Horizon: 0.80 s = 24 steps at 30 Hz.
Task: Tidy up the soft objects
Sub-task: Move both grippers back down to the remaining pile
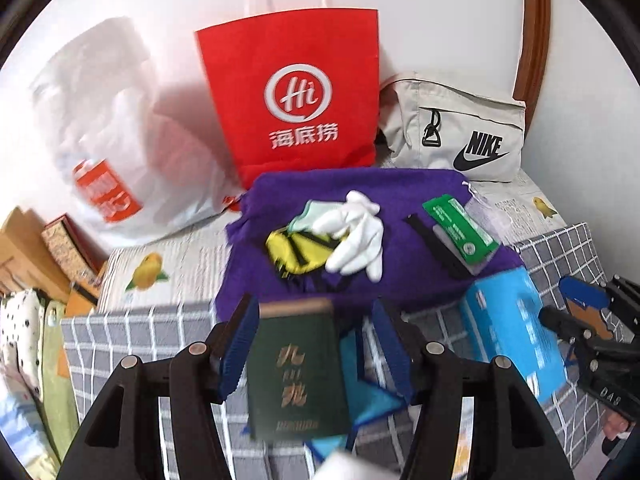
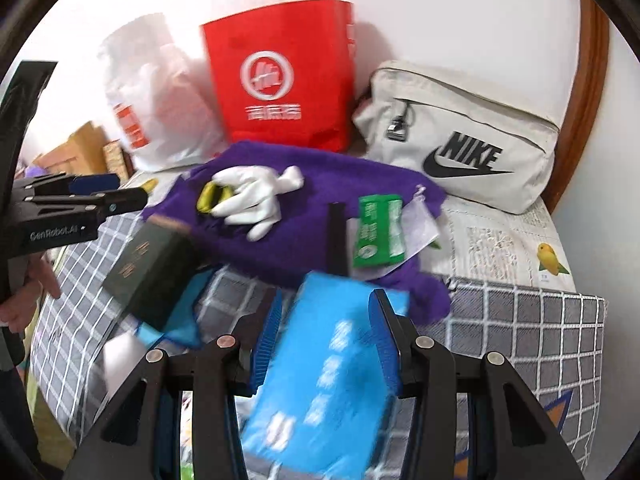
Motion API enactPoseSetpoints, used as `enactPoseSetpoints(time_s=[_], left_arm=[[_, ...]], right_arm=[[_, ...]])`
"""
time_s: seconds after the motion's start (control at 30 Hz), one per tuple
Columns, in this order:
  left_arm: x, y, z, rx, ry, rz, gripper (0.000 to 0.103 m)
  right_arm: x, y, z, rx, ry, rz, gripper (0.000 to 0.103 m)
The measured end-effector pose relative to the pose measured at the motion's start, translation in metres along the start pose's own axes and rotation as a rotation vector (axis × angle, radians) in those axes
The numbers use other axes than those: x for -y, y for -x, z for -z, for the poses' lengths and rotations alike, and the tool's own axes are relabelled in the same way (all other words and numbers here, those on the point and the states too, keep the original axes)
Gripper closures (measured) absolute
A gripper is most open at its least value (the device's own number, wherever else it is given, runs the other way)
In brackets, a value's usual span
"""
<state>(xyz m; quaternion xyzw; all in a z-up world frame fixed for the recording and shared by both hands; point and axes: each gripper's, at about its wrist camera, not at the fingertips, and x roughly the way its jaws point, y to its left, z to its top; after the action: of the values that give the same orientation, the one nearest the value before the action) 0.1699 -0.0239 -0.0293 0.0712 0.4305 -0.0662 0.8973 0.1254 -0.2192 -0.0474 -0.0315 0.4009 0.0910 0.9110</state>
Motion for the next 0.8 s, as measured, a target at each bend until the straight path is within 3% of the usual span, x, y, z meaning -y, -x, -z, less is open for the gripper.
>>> enactPoseSetpoints(time_s=[0.17,0.37,0.67,0.8], left_arm=[[-0.017,0.015,0.037,-0.022,0.052,0.0,0.046],[-0.042,0.027,0.081,-0.052,0.112,-0.022,0.046],[-0.065,0.03,0.12,-0.096,0.173,-0.008,0.046],[-0.069,0.028,0.128,-0.106,0.189,-0.005,0.046]], right_arm=[[-0.041,0.009,0.026,-0.014,0.072,-0.084,0.058],[-0.088,-0.014,0.05,-0.084,0.166,-0.152,0.058],[-0.118,-0.068,0.064,-0.248,0.239,-0.112,0.058],[-0.123,-0.08,0.068,-0.256,0.271,-0.095,0.06]])
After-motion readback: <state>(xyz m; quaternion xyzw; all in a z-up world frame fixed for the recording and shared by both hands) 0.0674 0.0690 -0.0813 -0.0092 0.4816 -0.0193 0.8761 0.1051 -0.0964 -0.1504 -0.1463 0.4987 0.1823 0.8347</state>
